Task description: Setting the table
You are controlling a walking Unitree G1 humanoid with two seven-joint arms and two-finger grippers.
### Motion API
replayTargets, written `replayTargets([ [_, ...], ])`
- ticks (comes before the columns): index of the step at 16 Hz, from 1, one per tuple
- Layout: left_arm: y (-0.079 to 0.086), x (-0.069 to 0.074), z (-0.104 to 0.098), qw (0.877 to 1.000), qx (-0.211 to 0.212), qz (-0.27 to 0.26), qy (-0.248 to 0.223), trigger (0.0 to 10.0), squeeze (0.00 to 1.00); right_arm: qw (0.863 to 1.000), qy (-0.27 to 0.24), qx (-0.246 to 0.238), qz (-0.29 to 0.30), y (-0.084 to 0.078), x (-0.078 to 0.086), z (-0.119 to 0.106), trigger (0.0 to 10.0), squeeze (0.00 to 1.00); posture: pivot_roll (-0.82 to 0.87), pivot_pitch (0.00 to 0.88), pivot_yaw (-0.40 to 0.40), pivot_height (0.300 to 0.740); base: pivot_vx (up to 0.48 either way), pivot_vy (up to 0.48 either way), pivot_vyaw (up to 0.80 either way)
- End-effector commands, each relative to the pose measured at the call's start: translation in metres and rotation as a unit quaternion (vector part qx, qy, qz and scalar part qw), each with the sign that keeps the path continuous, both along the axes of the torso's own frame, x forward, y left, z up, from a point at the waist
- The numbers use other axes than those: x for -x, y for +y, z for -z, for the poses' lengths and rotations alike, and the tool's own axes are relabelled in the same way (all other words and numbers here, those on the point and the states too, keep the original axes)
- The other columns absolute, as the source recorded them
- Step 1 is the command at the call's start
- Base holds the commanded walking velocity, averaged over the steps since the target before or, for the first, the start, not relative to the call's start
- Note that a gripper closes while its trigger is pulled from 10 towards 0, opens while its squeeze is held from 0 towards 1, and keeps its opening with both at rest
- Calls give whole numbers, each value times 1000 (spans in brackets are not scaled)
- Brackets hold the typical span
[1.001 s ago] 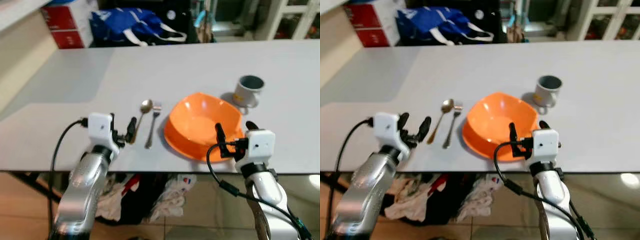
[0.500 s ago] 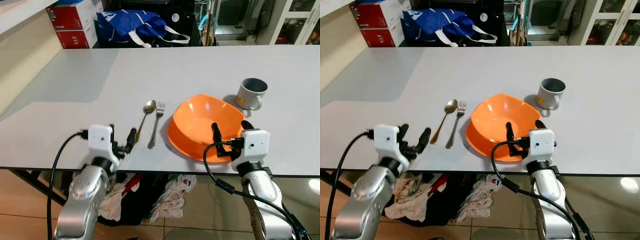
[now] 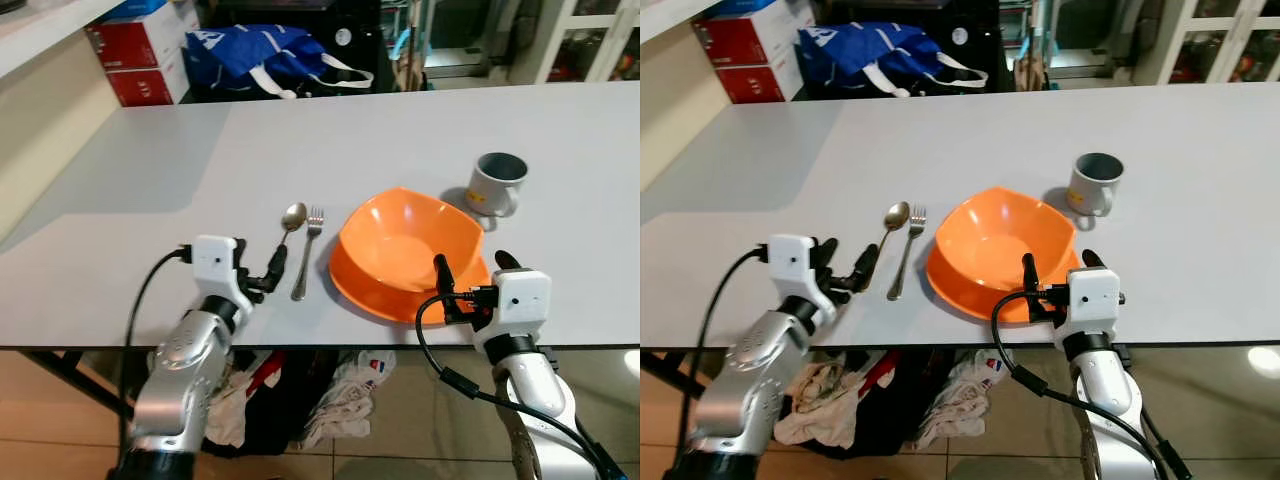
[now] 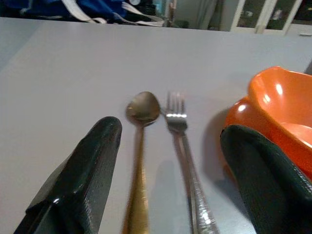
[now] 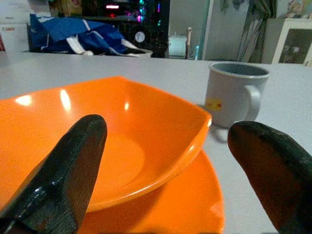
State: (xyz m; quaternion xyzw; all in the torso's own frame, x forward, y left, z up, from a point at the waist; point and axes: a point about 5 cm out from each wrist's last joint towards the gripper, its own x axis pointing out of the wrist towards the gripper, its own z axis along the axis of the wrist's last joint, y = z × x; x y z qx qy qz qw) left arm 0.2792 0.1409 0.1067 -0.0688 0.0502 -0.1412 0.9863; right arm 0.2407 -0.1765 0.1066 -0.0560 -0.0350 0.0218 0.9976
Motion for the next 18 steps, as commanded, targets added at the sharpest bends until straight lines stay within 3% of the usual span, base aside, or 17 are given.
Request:
replayTargets([
  [1,-1,-2,1,1000,-3,3,-1,10000,0,1000,-11,2,-5,1,0,-6,10000,0,-235,0,103,740,0,0,0],
  [7,-5,-1,-15,999,-9,0,-31,10000,0,1000,-3,-11,-5,1,-4,-2,10000,0,-202,0,112,740,0,0,0],
  [18,-1,-1,-19,999,4,-19,-33,10000,0,999,13,-10,-34,8,-8,9,10000,0,-181,0,86,740,0,440,0],
])
